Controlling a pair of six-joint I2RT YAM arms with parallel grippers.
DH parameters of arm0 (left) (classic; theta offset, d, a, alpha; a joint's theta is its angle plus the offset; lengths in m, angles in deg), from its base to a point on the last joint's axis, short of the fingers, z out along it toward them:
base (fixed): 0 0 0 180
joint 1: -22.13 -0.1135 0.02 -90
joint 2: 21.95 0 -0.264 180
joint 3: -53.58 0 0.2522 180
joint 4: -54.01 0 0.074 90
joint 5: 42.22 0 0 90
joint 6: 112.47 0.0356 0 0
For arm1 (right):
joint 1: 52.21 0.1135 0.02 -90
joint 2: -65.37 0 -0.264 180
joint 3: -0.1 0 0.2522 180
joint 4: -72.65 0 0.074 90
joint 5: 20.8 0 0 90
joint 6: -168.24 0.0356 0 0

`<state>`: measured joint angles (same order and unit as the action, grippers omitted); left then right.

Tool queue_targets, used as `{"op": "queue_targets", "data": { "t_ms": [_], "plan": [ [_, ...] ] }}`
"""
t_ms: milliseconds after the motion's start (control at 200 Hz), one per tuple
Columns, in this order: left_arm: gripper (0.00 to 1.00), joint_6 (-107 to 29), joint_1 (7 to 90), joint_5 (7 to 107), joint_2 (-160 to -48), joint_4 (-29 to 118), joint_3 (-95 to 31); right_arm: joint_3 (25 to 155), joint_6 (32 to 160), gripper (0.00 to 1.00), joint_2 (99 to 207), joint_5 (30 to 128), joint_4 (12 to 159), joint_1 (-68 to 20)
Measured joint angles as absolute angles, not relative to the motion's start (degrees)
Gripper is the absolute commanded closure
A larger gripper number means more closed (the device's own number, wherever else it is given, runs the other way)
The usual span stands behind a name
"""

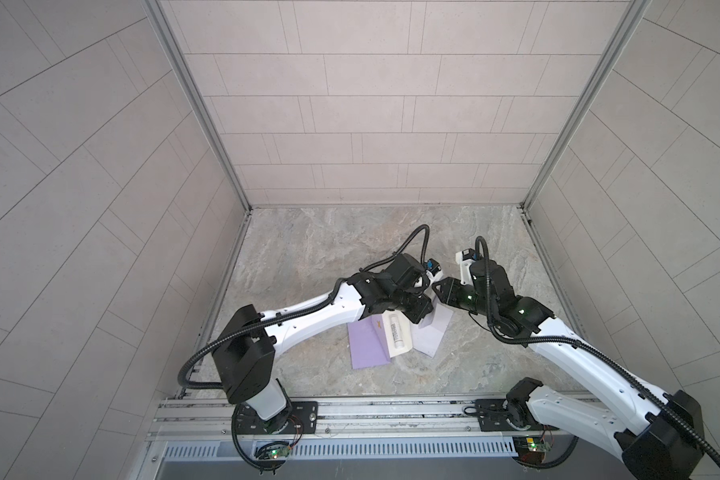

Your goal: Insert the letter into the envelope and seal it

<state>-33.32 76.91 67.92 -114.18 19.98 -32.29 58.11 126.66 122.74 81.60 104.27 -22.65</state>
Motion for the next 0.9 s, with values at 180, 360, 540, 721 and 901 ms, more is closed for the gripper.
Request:
{"op": "queue_targets", "data": {
  "t_ms": [180,360,540,721,901],
  "plan": [
    [0.39,-32.53,76.91,68.95,-114.18,19.78,-32.29,58.11,127.14,0.85,122.74,80.62,104.69,-22.62],
    [0.38,-32.47,76.91,68.69,-114.31,19.48,-32.71,58.11,128.59,0.85,122.74,80.03,104.71,-22.62],
    [0.35,-33.25,76.89,64.64,-115.03,19.37,-33.23,57.63,131.62,0.55,122.76,75.94,107.14,-22.91],
    [0.35,-34.04,76.70,60.80,-117.85,17.27,-34.06,52.56,131.47,0.34,124.94,77.14,107.33,-24.83],
    [0.43,-35.61,75.62,57.91,-124.82,12.33,-38.00,50.29,128.13,0.33,130.47,82.47,107.38,-26.38]
  ]
}}
